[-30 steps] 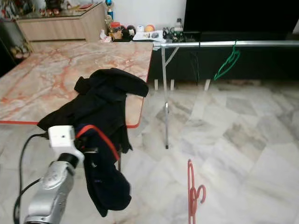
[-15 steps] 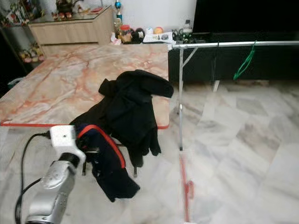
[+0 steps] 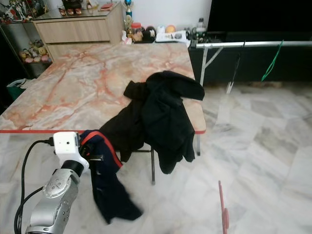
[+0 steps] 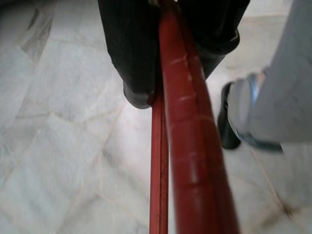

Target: Hang hanger

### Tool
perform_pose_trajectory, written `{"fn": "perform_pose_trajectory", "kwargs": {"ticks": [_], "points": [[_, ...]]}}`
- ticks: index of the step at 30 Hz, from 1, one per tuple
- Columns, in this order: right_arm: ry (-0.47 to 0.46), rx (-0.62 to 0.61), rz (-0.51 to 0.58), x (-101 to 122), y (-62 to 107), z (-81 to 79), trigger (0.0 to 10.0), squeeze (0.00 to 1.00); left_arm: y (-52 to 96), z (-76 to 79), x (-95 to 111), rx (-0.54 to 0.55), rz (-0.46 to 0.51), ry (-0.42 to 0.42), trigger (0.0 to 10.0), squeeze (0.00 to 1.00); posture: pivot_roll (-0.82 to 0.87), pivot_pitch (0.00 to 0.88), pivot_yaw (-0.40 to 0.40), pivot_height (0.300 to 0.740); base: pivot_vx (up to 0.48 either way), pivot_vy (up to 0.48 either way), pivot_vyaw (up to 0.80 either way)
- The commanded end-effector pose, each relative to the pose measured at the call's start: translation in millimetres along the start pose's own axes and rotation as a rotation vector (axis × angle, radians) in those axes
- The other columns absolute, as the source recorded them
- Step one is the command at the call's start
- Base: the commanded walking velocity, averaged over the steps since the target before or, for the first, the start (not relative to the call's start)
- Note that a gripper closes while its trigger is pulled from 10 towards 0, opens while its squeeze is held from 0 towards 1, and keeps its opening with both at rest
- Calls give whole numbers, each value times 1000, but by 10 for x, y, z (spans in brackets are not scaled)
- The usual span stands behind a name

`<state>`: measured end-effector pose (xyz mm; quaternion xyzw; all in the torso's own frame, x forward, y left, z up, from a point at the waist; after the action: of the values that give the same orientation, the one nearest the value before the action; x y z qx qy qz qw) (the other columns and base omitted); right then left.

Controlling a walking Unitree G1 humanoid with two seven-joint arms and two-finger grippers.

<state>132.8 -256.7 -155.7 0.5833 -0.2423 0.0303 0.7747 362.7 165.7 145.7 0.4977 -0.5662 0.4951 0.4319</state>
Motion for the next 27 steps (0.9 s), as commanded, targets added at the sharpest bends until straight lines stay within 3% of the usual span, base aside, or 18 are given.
{"fn": "perform_pose_trajectory", "kwargs": {"ticks": [1,2,5,10,27], "points": [[32,60,28,47,12,-174,10000,0,0,-161,106,39,42,-16,10000,0,92,61,17,740,0,0,0],[40,128,60,74,32,-310,10000,0,-6,-172,133,41,58,-14,10000,0,92,61,17,740,0,0,0],[-12,195,71,35,62,-432,10000,0,-26,-172,193,38,85,-8,10000,0,85,60,19,740,0,0,0],[-70,197,31,-116,78,-447,10000,0,-31,-221,303,39,122,-12,10000,0,93,59,23,740,0,0,0],[-34,253,-36,-299,114,-560,10000,0,-18,-430,396,72,149,-65,10000,0,102,60,33,740,0,0,0]]}}
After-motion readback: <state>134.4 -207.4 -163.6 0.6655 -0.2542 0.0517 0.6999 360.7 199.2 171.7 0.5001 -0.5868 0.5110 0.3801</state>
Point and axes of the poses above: a point about 5 cm out from each wrist's last joint towards the gripper, its own y axis pointing back from the gripper into the wrist, its own x axis along the axis of the wrist's last joint, z = x × y, the point moved 6 cm from there along -y, pointing out of the wrist towards the gripper, and after that the axes turned 14 degrees about -y, right-handed, at the moved point
